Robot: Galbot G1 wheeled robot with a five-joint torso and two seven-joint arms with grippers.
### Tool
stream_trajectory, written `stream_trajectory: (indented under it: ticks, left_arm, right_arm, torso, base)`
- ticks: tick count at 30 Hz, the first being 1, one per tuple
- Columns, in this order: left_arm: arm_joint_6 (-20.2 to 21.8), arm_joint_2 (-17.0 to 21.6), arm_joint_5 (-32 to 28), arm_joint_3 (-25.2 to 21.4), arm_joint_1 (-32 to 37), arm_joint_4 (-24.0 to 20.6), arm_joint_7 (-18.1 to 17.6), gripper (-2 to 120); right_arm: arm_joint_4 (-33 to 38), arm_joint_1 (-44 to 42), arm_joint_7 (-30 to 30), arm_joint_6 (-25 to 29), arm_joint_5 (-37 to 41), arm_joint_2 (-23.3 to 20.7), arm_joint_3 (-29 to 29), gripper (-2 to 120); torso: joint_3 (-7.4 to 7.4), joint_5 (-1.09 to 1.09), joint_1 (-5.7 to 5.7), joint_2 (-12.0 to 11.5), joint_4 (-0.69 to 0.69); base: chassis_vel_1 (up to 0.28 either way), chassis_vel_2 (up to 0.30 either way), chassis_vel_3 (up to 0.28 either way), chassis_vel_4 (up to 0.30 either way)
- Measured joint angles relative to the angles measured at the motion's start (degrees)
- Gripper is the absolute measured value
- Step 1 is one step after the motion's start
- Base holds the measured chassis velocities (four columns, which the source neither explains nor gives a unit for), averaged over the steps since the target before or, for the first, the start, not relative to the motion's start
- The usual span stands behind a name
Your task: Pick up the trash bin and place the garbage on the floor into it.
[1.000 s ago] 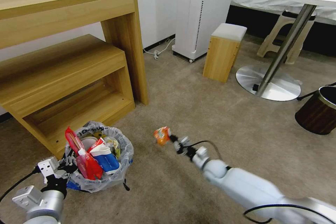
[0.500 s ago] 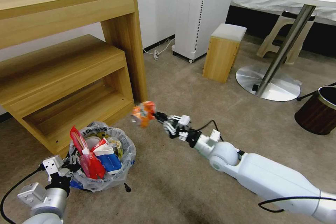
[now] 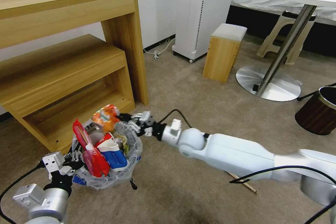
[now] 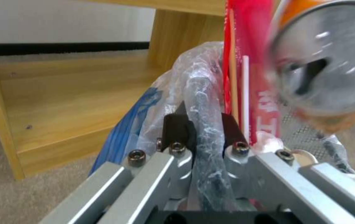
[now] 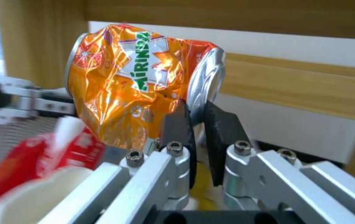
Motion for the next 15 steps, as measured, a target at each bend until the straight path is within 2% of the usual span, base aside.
stream_trajectory:
  ticks: [6, 15]
  left_arm:
    - [0.0, -0.1, -0.5, -0.4, -0.2, -0.1, -0.2, 3]
    - [0.1, -0.3, -1.0, -0.7, -0.5, 0.0, -0.4, 3]
  right_arm:
    - [-0.1, 0.6, 0.2, -0.2, -0.4, 2.0, -1.8, 6]
    - [0.3, -0.5, 0.3, -0.2, -1.7, 0.0, -1.9, 6]
  torso:
    - [0.0, 0.01, 0.0, 0.0, 0.01]
    - [0.0, 0.01, 0.0, 0.0, -0.02]
  base:
    - [0.0, 0.0, 0.0, 0.0]
    - [0.0, 0.0, 0.0, 0.0]
